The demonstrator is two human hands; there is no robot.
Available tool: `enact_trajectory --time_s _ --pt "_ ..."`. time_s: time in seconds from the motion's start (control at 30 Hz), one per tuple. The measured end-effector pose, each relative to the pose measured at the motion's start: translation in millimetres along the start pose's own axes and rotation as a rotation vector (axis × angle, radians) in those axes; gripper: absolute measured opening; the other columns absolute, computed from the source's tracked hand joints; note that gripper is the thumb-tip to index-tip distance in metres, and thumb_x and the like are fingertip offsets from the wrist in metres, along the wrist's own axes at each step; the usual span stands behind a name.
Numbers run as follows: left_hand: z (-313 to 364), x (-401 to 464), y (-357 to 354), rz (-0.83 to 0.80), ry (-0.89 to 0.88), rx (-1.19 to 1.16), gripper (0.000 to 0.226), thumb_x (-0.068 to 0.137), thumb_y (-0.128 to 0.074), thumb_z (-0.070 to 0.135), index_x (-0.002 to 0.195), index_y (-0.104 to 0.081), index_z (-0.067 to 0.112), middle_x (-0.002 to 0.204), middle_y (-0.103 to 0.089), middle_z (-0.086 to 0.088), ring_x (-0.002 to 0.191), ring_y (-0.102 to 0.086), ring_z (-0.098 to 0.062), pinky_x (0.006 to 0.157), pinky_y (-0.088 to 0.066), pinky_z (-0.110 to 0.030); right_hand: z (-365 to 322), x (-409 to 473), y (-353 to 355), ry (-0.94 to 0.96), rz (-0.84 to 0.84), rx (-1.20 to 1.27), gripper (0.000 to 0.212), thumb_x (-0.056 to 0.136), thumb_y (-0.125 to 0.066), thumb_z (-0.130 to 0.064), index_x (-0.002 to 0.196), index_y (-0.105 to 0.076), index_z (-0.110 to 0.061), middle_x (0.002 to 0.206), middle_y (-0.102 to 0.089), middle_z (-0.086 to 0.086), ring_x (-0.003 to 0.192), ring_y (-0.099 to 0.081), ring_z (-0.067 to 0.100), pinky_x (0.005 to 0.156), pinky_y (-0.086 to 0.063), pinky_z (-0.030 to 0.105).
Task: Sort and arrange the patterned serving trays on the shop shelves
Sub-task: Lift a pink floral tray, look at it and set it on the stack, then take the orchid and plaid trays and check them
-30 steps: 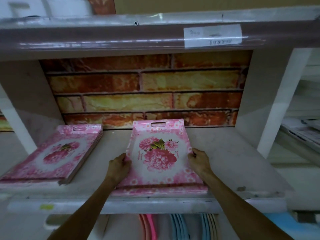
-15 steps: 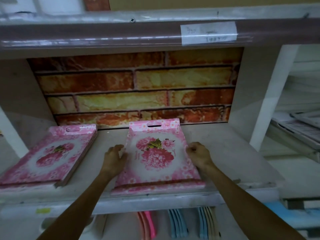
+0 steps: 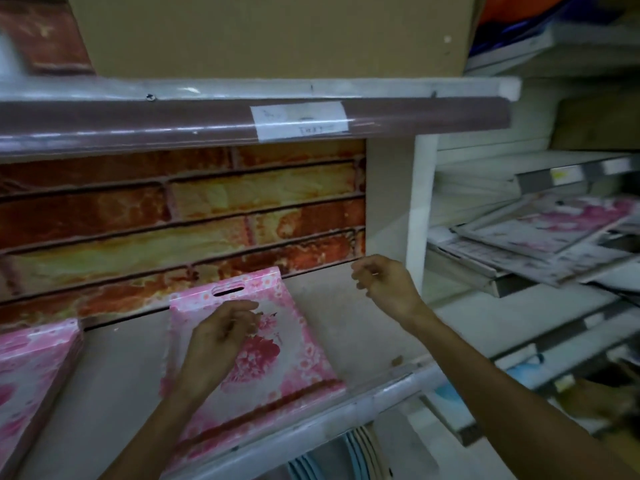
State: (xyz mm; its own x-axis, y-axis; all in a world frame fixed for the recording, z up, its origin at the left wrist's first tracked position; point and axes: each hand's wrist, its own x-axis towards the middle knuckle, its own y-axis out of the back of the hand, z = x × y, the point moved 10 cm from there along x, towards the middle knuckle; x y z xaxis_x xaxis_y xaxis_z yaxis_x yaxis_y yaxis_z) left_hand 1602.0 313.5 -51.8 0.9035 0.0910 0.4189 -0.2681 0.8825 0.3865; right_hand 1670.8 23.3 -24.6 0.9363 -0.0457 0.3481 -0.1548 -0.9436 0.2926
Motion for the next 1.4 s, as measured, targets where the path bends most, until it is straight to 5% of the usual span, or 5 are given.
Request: enact_trajectory --time_s 0.33,0.57,0.77,1.13,1.4 --pt "60 11 -127 -0.179 -0.055 -0.250 0.025 0.097 -0.049 0.001 0.100 -0.069 0.016 0.081 -0.071 -0.007 0.072 -0.068 -0.029 0.065 -0.057 -0.032 3 -46 134 0.005 0.141 -0.008 0.012 0.094 -0.056 -0.014 0.092 -0.068 -0.015 0.076 -0.073 0.000 0.063 -0.066 0.008 0.060 -0.052 0.023" --pt "133 4 -247 -0.292 -0.103 -0.286 0.026 0.097 -0.049 0.007 0.100 -0.068 0.024 0.083 -0.071 -0.006 0.073 -0.069 -0.025 0.067 -0.058 -0.036 21 -73 263 0.038 0.255 -0.045 0.014 0.095 -0.056 -0.015 0.091 -0.068 -0.009 0.076 -0.073 0.008 0.068 -0.067 0.021 0.062 -0.053 0.031" --pt "201 5 -352 -0.350 -0.165 -0.317 0.023 0.096 -0.051 0.007 0.097 -0.068 0.022 0.081 -0.071 -0.005 0.074 -0.068 -0.030 0.068 -0.056 -0.040 48 -84 369 0.032 0.269 -0.077 0.015 0.097 -0.054 -0.015 0.096 -0.067 -0.010 0.078 -0.073 0.005 0.066 -0.066 0.013 0.062 -0.054 0.032" --pt "294 28 -492 -0.455 -0.401 -0.063 0.016 0.095 -0.056 0.012 0.100 -0.069 0.021 0.083 -0.071 0.007 0.072 -0.068 -0.008 0.063 -0.051 -0.012 113 -58 483 -0.015 0.293 -0.062 0.014 0.097 -0.054 -0.019 0.096 -0.068 -0.015 0.080 -0.073 0.006 0.070 -0.066 0.015 0.062 -0.054 0.029" --pt "293 79 -590 -0.458 -0.645 0.371 0.020 0.096 -0.050 0.032 0.112 -0.062 0.028 0.103 -0.066 0.011 0.090 -0.061 -0.005 0.075 -0.050 -0.023 160 -6 526 -0.030 0.299 -0.108 0.013 0.097 -0.055 -0.020 0.091 -0.067 -0.018 0.078 -0.074 0.003 0.066 -0.066 0.011 0.061 -0.054 0.026"
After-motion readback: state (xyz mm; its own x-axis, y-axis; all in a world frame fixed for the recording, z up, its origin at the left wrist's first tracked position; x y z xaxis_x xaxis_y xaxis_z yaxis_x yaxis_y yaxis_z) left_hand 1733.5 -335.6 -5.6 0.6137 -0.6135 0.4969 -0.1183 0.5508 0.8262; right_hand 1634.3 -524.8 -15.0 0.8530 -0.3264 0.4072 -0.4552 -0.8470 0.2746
